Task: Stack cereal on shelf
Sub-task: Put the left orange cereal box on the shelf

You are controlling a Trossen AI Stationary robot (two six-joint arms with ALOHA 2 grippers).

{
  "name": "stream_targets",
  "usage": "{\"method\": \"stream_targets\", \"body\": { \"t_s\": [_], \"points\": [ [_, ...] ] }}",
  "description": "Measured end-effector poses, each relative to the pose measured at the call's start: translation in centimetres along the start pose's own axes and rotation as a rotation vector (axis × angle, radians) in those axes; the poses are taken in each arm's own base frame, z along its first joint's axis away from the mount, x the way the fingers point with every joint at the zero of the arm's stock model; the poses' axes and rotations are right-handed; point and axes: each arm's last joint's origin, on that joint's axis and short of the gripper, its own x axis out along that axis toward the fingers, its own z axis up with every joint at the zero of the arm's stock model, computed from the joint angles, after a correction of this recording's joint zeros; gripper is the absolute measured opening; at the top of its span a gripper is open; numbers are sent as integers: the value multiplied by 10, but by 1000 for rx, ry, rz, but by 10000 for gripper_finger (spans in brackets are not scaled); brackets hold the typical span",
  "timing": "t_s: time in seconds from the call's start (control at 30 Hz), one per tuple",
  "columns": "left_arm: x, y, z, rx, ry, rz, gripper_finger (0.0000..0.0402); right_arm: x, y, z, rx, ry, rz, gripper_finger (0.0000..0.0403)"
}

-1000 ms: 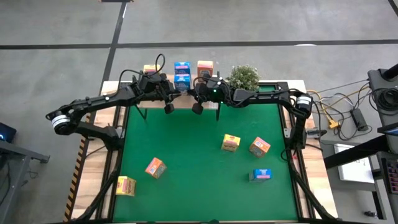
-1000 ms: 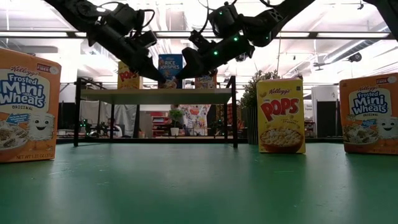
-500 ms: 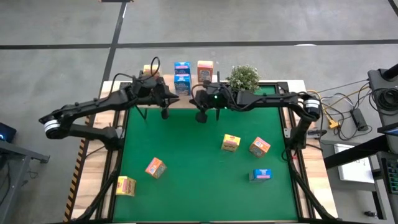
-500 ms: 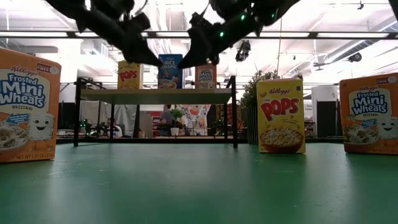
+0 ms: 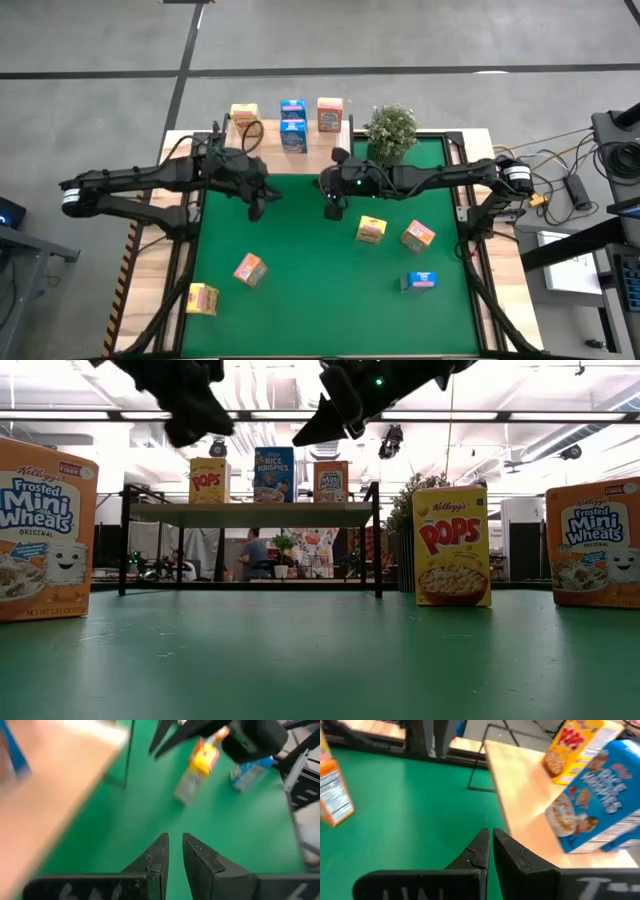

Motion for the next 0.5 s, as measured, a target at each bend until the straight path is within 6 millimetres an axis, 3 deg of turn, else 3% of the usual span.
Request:
{"method": "stream_targets", "body": {
  "t_s": [0.27,0.5],
  "points": [
    [-19,-47,9,-378,350,44,37,1,7,-11,-75,38,18,12],
    [-20,-108,-5,-417,466,95,38,-7,5,-13,-101,36,16,12]
  ]
}}
